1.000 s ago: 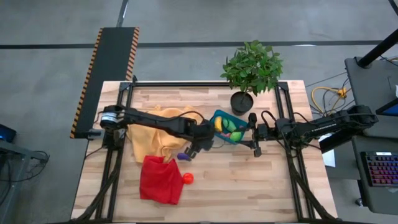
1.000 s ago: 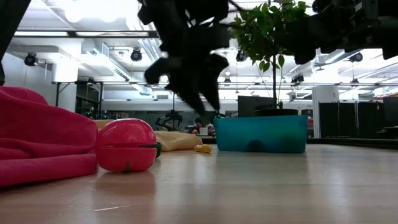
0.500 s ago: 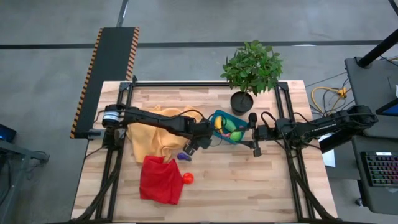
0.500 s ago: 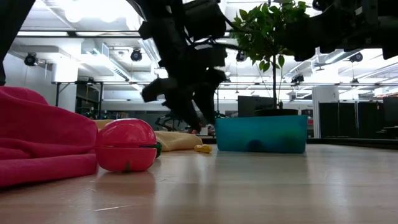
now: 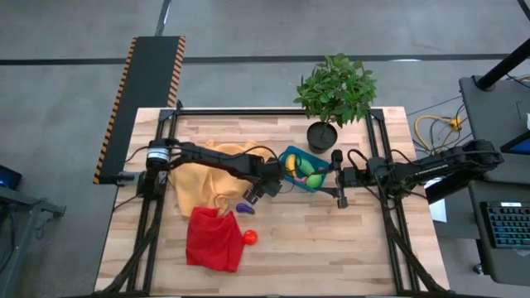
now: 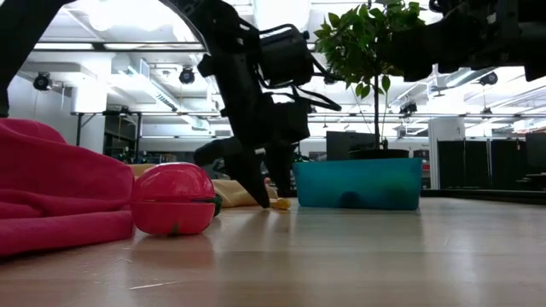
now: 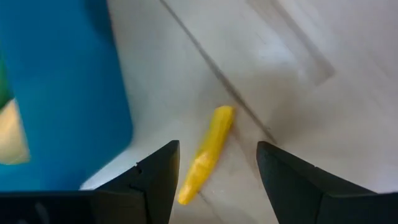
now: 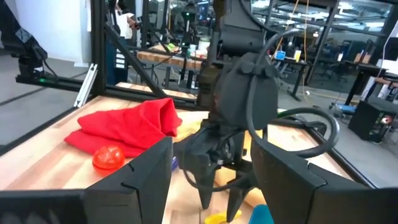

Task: Pick and placing Produce into tupperware
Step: Put the yellow corn into the blue bin

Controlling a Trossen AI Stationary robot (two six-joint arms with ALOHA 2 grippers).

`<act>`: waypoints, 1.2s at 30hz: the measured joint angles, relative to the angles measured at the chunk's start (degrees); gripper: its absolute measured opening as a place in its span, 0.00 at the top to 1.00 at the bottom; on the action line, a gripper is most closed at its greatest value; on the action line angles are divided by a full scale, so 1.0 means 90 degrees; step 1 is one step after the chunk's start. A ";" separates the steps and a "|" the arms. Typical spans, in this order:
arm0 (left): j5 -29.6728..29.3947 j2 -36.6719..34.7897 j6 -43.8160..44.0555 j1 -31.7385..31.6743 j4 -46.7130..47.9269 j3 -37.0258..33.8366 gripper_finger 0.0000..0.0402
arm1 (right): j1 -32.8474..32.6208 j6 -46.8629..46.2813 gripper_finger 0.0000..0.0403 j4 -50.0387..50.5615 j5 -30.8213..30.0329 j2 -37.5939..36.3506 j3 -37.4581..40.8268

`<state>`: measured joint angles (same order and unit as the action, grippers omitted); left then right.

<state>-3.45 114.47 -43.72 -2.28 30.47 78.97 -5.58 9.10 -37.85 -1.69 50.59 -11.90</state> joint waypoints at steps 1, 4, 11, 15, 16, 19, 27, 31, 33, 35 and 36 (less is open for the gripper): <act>-0.0004 0.0011 -0.0023 -0.0013 -0.0009 0.0016 0.50 | 0.0000 0.0038 0.48 -0.0007 0.0000 0.0000 0.0000; 0.0019 0.0023 -0.0029 -0.0081 0.0002 0.0020 0.50 | 0.0000 0.0101 0.48 -0.0012 -0.0007 -0.0005 0.0000; 0.0127 0.0023 -0.0396 -0.0216 -0.0001 0.0020 0.51 | 0.0000 0.0333 0.48 -0.0012 -0.0182 -0.0005 0.0000; 0.0418 0.0115 -0.0397 -0.0261 0.0002 0.0029 0.51 | 0.0000 0.0408 0.48 -0.0012 -0.0310 -0.0005 0.0000; 0.0453 0.0161 -0.0406 -0.0262 0.0000 0.0040 0.51 | 0.0000 0.0441 0.48 -0.0015 -0.0324 -0.0007 0.0000; 0.0458 0.0244 -0.0519 -0.0257 -0.0001 0.0049 0.51 | 0.0000 0.0515 0.48 -0.0025 -0.0325 -0.0007 0.0000; 0.0474 0.0295 -0.0523 -0.0262 -0.0003 0.0044 0.51 | 0.0000 0.0498 0.48 -0.0017 -0.0325 -0.0007 0.0000; 0.0489 0.0302 -0.0525 -0.0260 0.0014 0.0037 0.57 | 0.0000 0.0496 0.48 -0.0017 -0.0325 -0.0007 0.0000; 0.0494 0.0302 -0.0545 -0.0260 0.0021 0.0032 0.61 | 0.0000 0.0496 0.48 -0.0017 -0.0325 -0.0007 0.0000; 0.0494 0.0305 -0.0564 -0.0257 0.0037 0.0030 0.64 | 0.0000 0.0496 0.48 -0.0014 -0.0325 -0.0007 0.0000; 0.0494 0.0305 -0.0564 -0.0257 0.0044 0.0028 0.66 | 0.0000 0.0496 0.48 -0.0014 -0.0325 -0.0007 0.0000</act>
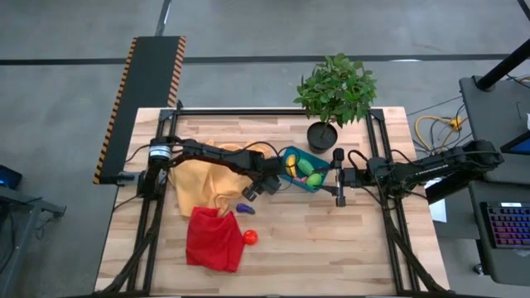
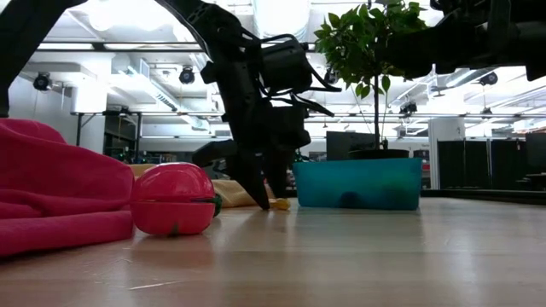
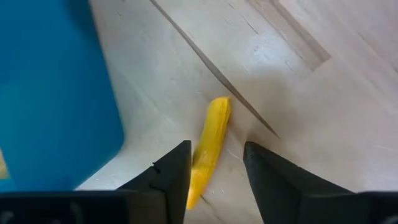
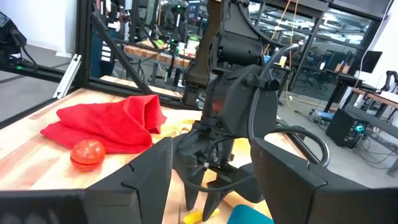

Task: Pick and placing Produce into tupperware
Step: Put the yellow corn into the blue bin

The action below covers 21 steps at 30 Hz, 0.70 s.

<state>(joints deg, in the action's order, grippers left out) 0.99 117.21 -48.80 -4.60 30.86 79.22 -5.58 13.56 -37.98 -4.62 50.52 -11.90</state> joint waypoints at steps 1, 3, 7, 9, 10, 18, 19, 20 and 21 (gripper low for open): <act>0.0000 0.0000 0.0011 0.0001 0.0008 0.0002 0.68 | 0.0000 -0.0002 0.48 0.0000 0.0000 0.0000 0.0000; -0.0002 0.0002 0.0024 0.0003 0.0026 0.0017 0.70 | 0.0000 -0.0002 0.48 0.0000 0.0000 0.0000 0.0000; -0.0005 0.0010 0.0027 0.0003 0.0031 0.0067 0.74 | 0.0000 -0.0049 0.48 0.0000 0.0000 0.0000 0.0000; -0.0005 0.0013 0.0029 0.0005 0.0026 0.0088 0.76 | 0.0000 -0.0084 0.48 0.0000 0.0000 0.0000 0.0000; -0.0007 0.0015 0.0031 0.0005 0.0023 0.0097 0.77 | 0.0000 -0.0097 0.48 0.0000 0.0000 0.0000 0.0000; -0.0007 0.0019 0.0220 0.0005 -0.0037 0.0118 0.85 | 0.0000 -0.0100 0.48 0.0000 0.0000 0.0000 0.0000; -0.0007 0.0022 0.0264 0.0005 -0.0046 0.0119 0.86 | 0.0000 -0.0100 0.48 0.0000 0.0000 0.0000 0.0000; -0.0007 0.0022 0.0303 0.0005 -0.0051 0.0119 0.88 | 0.0000 -0.0100 0.48 -0.0001 0.0000 0.0000 0.0000; -0.0010 0.0022 0.0327 0.0005 -0.0055 0.0119 0.89 | 0.0000 -0.0100 0.48 0.0000 0.0000 0.0000 0.0000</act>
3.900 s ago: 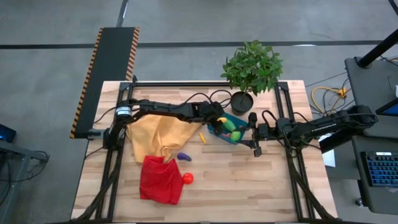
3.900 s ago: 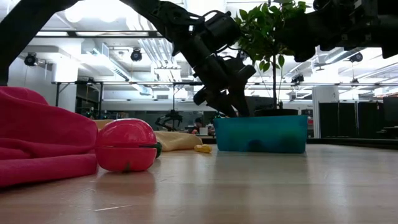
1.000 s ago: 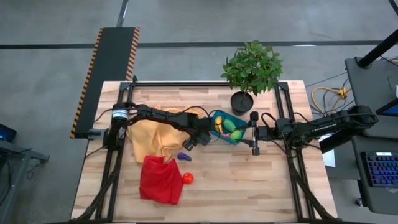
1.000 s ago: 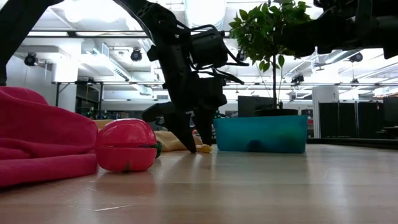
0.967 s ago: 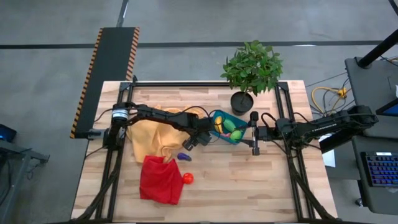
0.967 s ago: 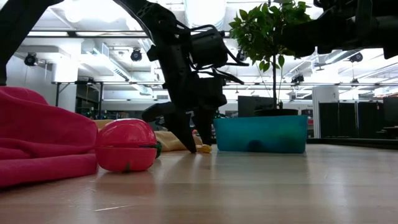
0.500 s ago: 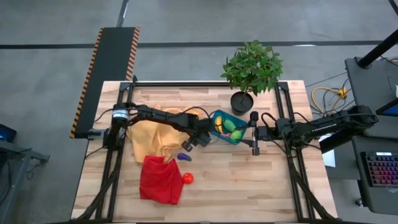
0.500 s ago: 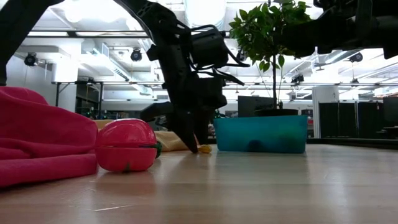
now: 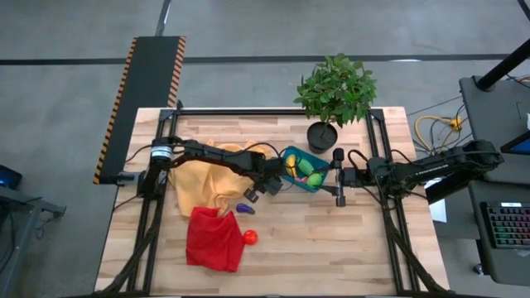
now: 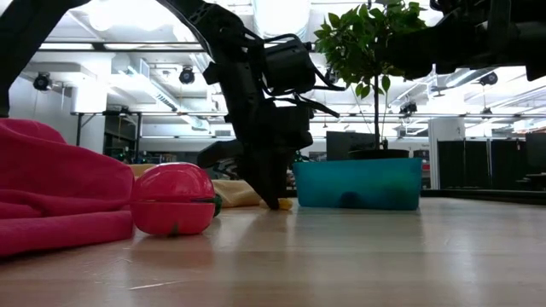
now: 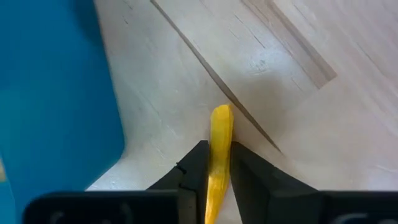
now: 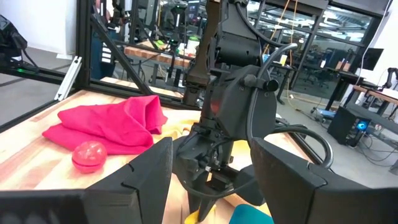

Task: Pick and placing Produce into tupperware
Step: Put the yellow corn into the blue bin

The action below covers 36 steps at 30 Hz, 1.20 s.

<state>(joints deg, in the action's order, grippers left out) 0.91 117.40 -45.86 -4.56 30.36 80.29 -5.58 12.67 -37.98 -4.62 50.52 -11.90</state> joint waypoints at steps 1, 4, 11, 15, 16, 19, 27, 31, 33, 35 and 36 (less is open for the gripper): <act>-0.0003 0.0000 0.0032 0.0000 -0.0004 0.0000 0.90 | 0.0000 0.0000 0.48 0.0000 0.0000 0.0000 0.0000; -0.0014 0.0000 0.0052 0.0007 -0.0016 0.0007 0.94 | 0.0000 0.0000 0.48 -0.0002 0.0000 0.0000 0.0000; -0.0085 -0.0074 0.0085 0.0021 -0.0029 0.0035 0.99 | 0.0000 0.0075 0.48 -0.0002 -0.0002 0.0000 0.0000; -0.0140 -0.0100 0.0324 0.0021 -0.0042 0.0042 0.99 | 0.0000 0.0079 0.48 -0.0004 -0.0002 0.0000 0.0000; -0.0152 -0.0103 0.0386 0.0025 -0.0038 0.0052 0.99 | 0.0000 0.0080 0.48 -0.0005 -0.0002 0.0000 0.0000; -0.0168 -0.0109 0.0392 0.0080 -0.0035 0.0053 0.99 | 0.0000 0.0083 0.48 -0.0010 -0.0002 0.0000 0.0000; -0.0133 -0.0164 0.0392 0.0304 -0.0033 0.0053 0.99 | -0.0002 0.0044 0.48 -0.0051 -0.0007 -0.0027 0.0000; -0.0130 -0.0216 0.0397 0.0394 -0.0079 0.0061 0.99 | -0.0001 0.0044 0.48 -0.0051 -0.0007 -0.0032 0.0000; -0.0109 -0.0252 0.0406 0.0441 -0.0145 0.0096 0.99 | -0.0002 0.0020 0.48 -0.0045 -0.0007 -0.0032 -0.0005; -0.0106 -0.0319 0.0408 0.0480 -0.0219 0.0156 0.99 | -0.0002 -0.0022 0.48 -0.0036 -0.0007 -0.0027 -0.0057; -0.0104 -0.0366 0.0409 0.0497 -0.0270 0.0173 0.99 | 0.0000 -0.0024 0.48 -0.0036 -0.0007 -0.0027 -0.0089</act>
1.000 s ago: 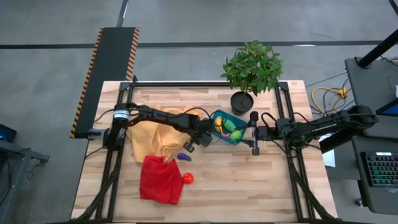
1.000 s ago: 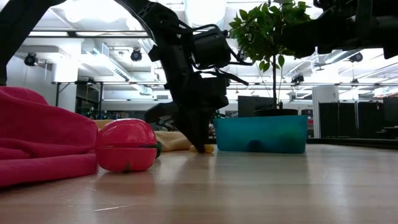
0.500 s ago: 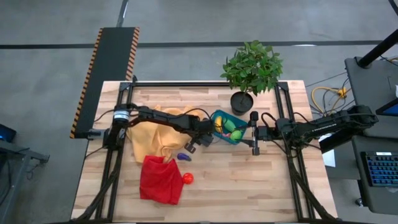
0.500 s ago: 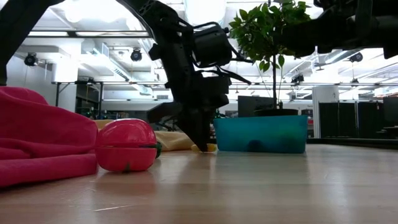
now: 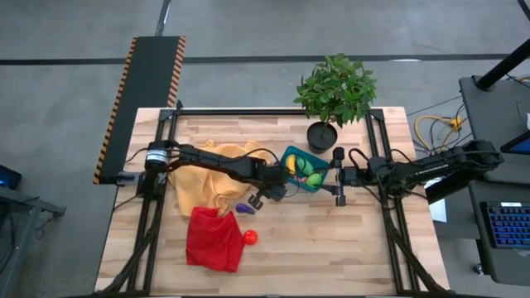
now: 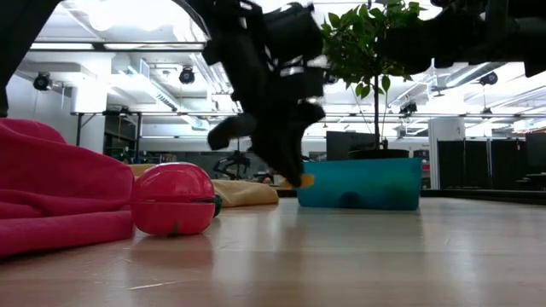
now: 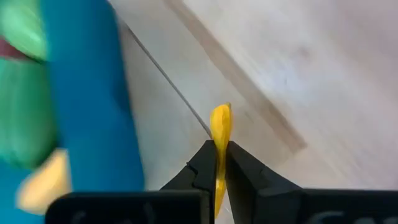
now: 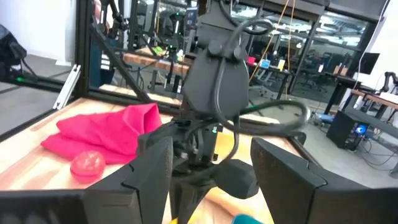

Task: Pick and placing Produce into tupperware
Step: Put the yellow corn into the blue bin

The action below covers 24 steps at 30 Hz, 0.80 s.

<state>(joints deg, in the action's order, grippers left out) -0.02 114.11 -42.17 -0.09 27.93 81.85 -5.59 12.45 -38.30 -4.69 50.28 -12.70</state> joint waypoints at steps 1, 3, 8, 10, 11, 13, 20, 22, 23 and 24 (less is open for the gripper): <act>0.0004 -0.0068 0.0002 0.0013 -0.0055 0.0005 0.99 | -0.0002 -0.0005 0.48 0.0000 0.0000 0.0000 -0.0030; 0.0006 -0.0182 0.0000 0.0033 -0.0124 0.0033 0.99 | -0.0002 -0.0074 0.48 0.0038 0.0002 0.0000 -0.0041; 0.0002 -0.0383 0.0127 0.0062 -0.0181 0.0033 0.99 | -0.0002 -0.0170 0.48 0.0052 0.0002 0.0001 -0.0040; 0.0000 -0.0405 0.0143 0.0062 -0.0405 0.0047 0.99 | 0.0000 -0.0170 0.48 0.0083 0.0001 0.0002 -0.0040; -0.0003 -0.0416 0.0142 0.0062 -0.0452 0.0079 0.99 | -0.0001 -0.0170 0.48 0.0093 -0.0012 0.0002 -0.0040; -0.0008 -0.0431 0.0137 0.0062 -0.0526 0.0132 0.99 | 0.0000 -0.0170 0.48 0.0119 -0.0056 0.0002 -0.0047; -0.0071 -0.0433 -0.0074 0.0052 -0.0771 0.0336 0.99 | -0.0002 -0.0170 0.48 0.0206 -0.0180 0.0000 -0.0078; -0.0087 -0.0435 -0.0158 0.0050 -0.0818 0.0408 0.99 | -0.0002 -0.0172 0.48 0.0209 -0.0180 0.0000 -0.0078; -0.0103 -0.0435 -0.0198 0.0050 -0.0833 0.0419 0.99 | -0.0002 -0.0172 0.48 0.0211 -0.0180 0.0000 -0.0078; -0.0142 -0.0435 -0.0210 0.0050 -0.0855 0.0417 0.99 | -0.0002 -0.0172 0.48 0.0216 -0.0182 0.0000 -0.0078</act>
<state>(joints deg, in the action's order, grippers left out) -1.30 110.19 -44.06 0.36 20.23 85.61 -5.61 10.90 -36.36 -6.32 50.28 -13.41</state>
